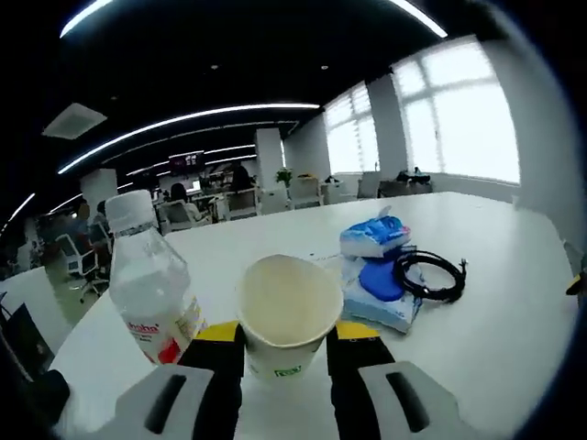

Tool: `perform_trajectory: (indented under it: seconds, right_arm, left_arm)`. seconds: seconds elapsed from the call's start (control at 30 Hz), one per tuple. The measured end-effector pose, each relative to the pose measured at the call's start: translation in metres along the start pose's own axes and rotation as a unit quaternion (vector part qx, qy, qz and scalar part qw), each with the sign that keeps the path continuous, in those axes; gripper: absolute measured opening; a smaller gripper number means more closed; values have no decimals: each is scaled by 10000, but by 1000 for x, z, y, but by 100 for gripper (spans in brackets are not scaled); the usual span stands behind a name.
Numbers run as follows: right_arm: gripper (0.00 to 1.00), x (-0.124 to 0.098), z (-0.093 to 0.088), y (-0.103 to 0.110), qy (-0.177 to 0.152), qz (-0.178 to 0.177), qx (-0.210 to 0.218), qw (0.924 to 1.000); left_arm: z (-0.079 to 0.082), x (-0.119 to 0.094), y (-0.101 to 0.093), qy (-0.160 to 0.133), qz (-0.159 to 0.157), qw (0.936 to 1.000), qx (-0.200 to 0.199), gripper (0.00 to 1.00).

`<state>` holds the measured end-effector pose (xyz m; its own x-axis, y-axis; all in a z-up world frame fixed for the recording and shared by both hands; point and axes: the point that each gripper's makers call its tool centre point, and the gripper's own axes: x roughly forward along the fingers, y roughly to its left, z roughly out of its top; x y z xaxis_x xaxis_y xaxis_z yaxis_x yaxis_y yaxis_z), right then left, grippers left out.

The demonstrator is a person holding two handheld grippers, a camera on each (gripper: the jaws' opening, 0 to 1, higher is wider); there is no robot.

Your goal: Arrange the tabletop items into an orderly group along one side of the table until the central work area is clear of visible clutter.

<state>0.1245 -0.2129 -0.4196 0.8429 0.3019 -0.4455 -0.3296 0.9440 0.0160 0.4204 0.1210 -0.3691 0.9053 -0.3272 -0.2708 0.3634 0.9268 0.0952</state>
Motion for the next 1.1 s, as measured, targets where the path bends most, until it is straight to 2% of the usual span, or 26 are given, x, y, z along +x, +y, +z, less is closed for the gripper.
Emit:
perform_trajectory:
  seconds: [0.17, 0.23, 0.33, 0.47, 0.6, 0.83, 1.1]
  right_arm:
    - [52, 0, 0, 3, 5, 40, -6, 10000]
    - [51, 0, -2, 1, 30, 5, 3, 10000]
    - [51, 1, -2, 0, 51, 7, 11, 10000]
    - [51, 3, 0, 3, 49, 57, -16, 10000]
    - [51, 4, -1, 3, 66, 76, -20, 9999]
    - [51, 4, -1, 2, 80, 68, -15, 9999]
    - [50, 5, -4, 0, 84, 59, 38, 9999]
  left_arm:
    - [-1, 3, 3, 62, 50, 9999, -137, 34]
    - [-5, 5, 6, 163, 131, 9995, -238, 34]
    - [-11, 8, 9, 355, 234, 9989, -178, 35]
    - [-16, 9, 7, 505, 126, 9961, -712, 36]
    - [-20, 12, 10, 519, 267, 9967, -567, 36]
    - [-23, 13, 11, 494, 321, 9964, -612, 37]
    - [-27, 12, 10, 556, 266, 9958, -670, 38]
